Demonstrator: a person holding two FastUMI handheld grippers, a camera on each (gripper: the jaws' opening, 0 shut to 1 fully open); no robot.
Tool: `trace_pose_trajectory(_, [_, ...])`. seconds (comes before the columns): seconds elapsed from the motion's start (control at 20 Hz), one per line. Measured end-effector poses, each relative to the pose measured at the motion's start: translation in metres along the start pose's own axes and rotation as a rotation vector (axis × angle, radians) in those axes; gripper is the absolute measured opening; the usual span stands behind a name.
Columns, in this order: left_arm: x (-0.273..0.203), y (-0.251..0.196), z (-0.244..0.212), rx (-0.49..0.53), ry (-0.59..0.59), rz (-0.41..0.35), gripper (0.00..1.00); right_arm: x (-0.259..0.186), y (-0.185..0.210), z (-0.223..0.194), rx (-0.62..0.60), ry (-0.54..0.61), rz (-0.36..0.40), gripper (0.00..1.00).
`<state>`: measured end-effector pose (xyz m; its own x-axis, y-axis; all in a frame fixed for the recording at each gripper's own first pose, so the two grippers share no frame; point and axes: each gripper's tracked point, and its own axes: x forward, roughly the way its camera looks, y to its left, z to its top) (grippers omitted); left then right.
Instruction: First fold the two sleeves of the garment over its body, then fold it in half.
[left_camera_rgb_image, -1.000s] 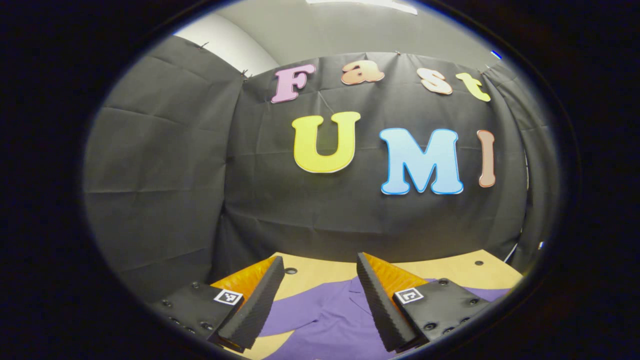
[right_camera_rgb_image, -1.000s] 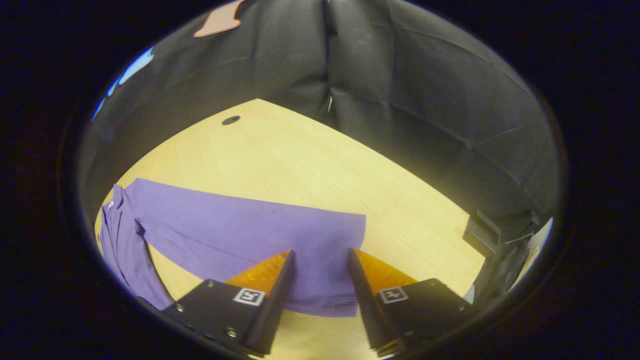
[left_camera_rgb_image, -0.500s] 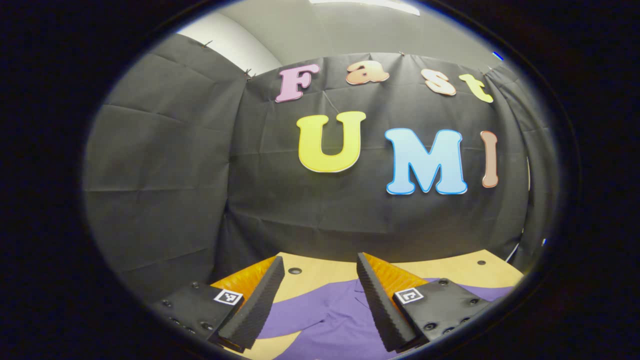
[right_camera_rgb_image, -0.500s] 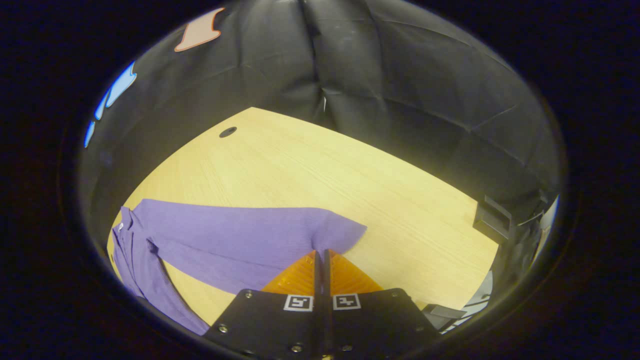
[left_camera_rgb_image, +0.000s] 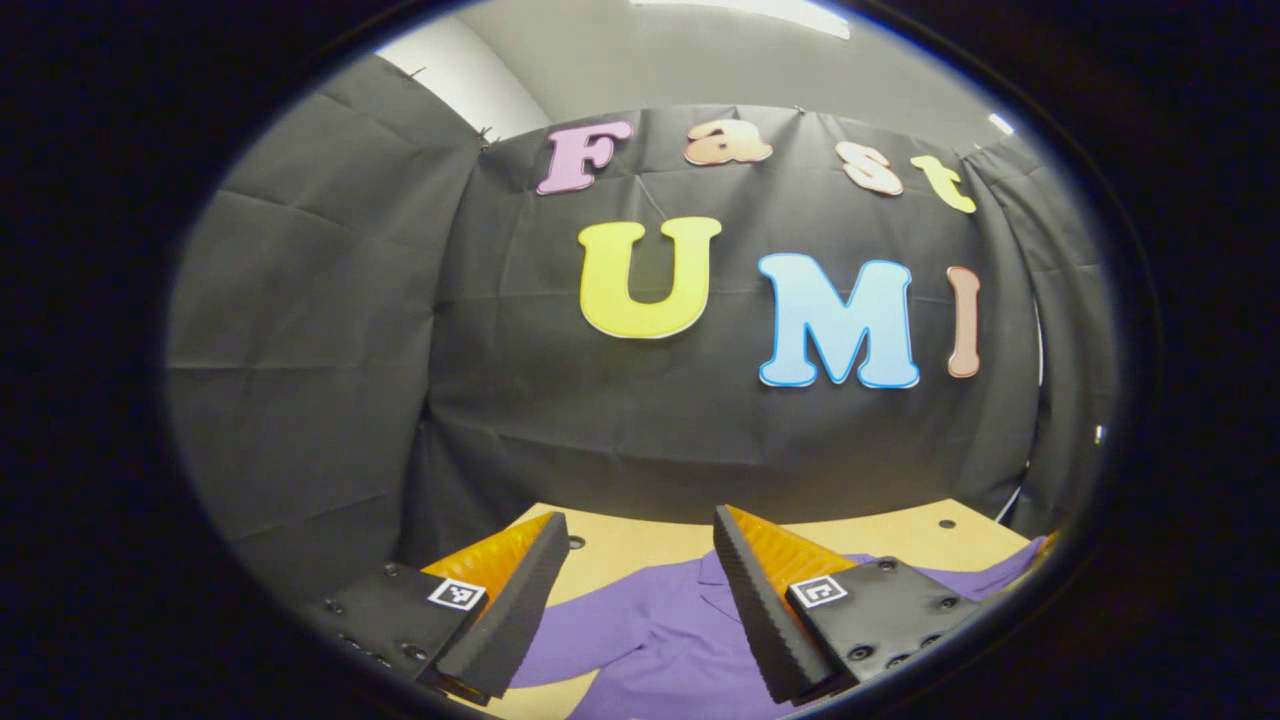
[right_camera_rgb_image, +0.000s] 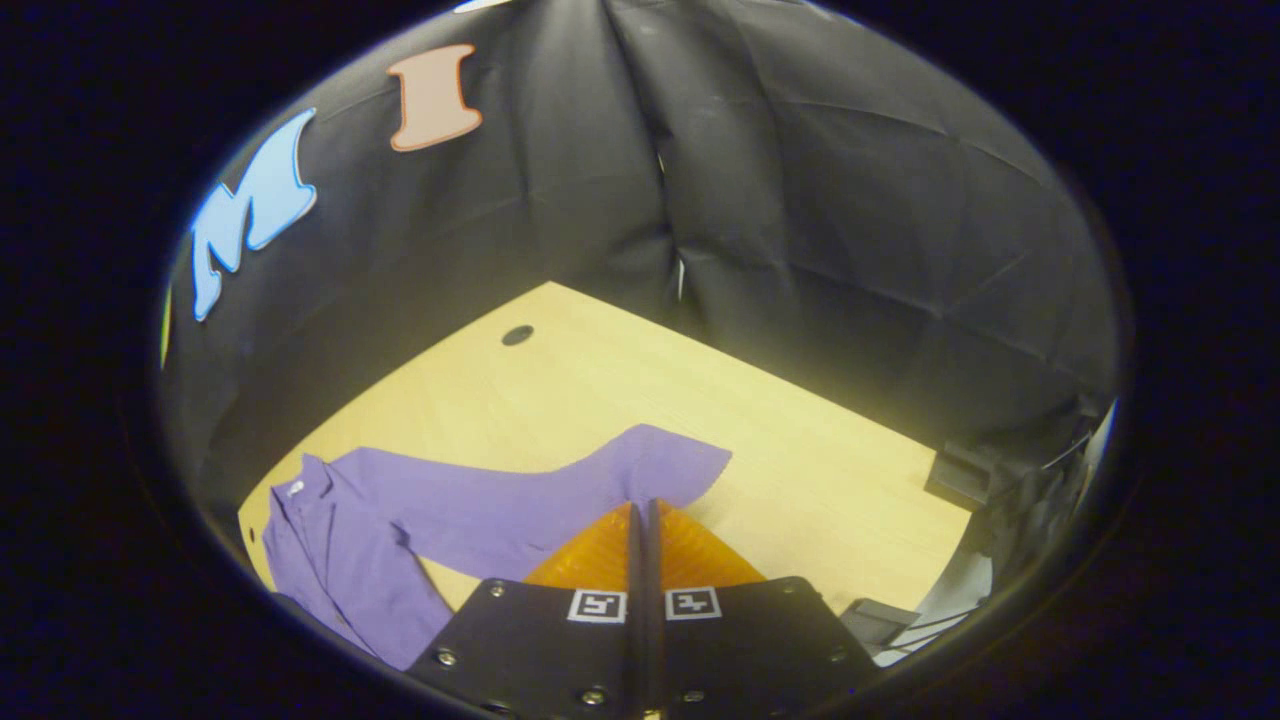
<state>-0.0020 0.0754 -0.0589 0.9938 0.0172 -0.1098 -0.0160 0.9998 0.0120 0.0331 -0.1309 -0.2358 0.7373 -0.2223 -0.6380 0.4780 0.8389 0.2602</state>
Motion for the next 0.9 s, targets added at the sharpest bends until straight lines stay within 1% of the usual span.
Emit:
trace_pose_trajectory(0.1, [0.008,0.002,-0.001,0.004,-0.001,-0.024,0.93,-0.011,0.028,0.019,-0.001,-0.041,0.041,0.00])
trace_pose_trajectory(0.25, [0.014,0.011,0.001,0.003,-0.012,-0.039,0.93,-0.026,0.079,0.042,-0.040,-0.096,0.116,0.00])
trace_pose_trajectory(0.4, [0.012,0.021,-0.003,-0.007,-0.010,-0.043,0.93,-0.036,0.127,0.052,-0.088,-0.123,0.183,0.00])
trace_pose_trajectory(0.6, [0.003,0.051,-0.002,-0.014,-0.013,0.006,0.93,-0.052,0.186,0.057,-0.125,-0.145,0.273,0.00])
trace_pose_trajectory(0.75, [-0.006,0.078,-0.006,-0.015,-0.012,0.058,0.93,-0.058,0.230,0.059,-0.159,-0.158,0.343,0.00])
trace_pose_trajectory(0.9, [-0.017,0.103,-0.016,0.013,0.000,0.122,0.93,-0.067,0.276,0.049,-0.200,-0.159,0.421,0.00])
